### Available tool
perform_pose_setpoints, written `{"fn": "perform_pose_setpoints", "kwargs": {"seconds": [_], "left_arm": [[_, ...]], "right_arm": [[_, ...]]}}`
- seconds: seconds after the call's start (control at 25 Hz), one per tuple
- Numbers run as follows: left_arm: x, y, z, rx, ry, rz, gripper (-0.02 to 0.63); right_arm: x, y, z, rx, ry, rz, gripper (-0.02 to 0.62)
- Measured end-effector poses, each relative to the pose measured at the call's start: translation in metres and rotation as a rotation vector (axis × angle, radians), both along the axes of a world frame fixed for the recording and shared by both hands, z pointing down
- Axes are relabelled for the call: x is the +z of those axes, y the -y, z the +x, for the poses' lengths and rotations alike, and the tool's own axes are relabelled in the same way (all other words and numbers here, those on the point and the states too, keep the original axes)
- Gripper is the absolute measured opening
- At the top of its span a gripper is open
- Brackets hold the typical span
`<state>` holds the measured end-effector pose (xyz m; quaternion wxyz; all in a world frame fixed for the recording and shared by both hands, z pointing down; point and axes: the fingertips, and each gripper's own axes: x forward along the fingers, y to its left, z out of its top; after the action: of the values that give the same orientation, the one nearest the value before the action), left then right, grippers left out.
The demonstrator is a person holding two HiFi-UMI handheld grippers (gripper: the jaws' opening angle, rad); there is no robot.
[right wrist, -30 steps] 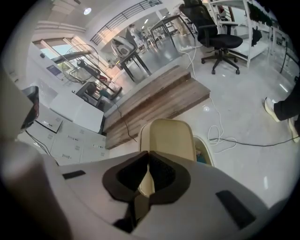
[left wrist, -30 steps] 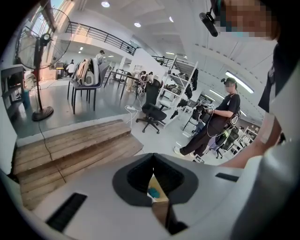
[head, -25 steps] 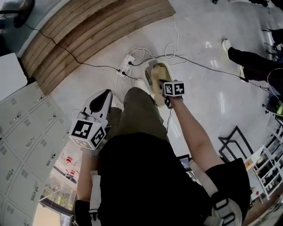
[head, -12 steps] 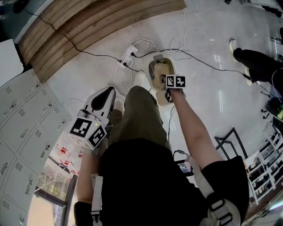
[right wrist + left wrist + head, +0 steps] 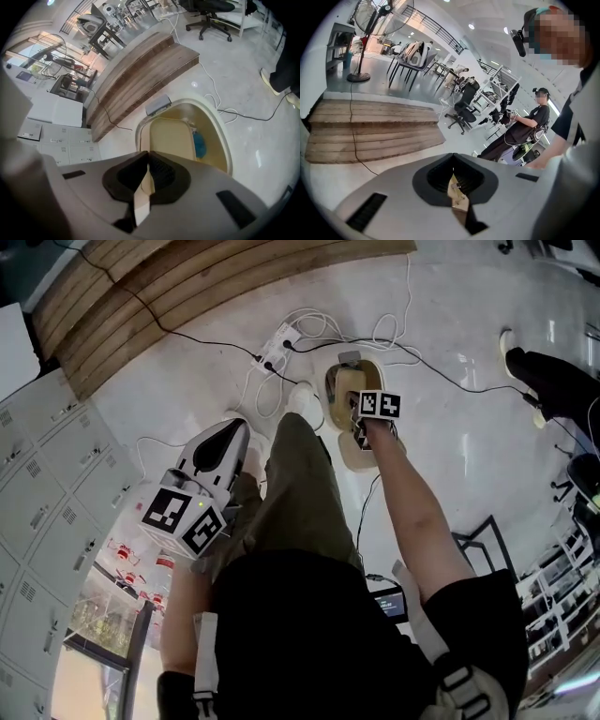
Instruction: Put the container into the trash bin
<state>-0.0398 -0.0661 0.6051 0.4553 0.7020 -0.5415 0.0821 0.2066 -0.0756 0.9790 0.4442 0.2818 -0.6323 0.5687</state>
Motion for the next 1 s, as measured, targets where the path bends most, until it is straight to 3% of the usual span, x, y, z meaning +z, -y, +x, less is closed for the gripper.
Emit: {"fn": "perform_pose_setpoints", "kwargs": {"seconds": [1.0], "left_arm": [[0.052,-0.014,0.022,-0.006,-0.033,-0.036,0.008]], "right_arm": [[0.076,0.013,0.015,0.021,-0.072,-0.003,0.028]]}}
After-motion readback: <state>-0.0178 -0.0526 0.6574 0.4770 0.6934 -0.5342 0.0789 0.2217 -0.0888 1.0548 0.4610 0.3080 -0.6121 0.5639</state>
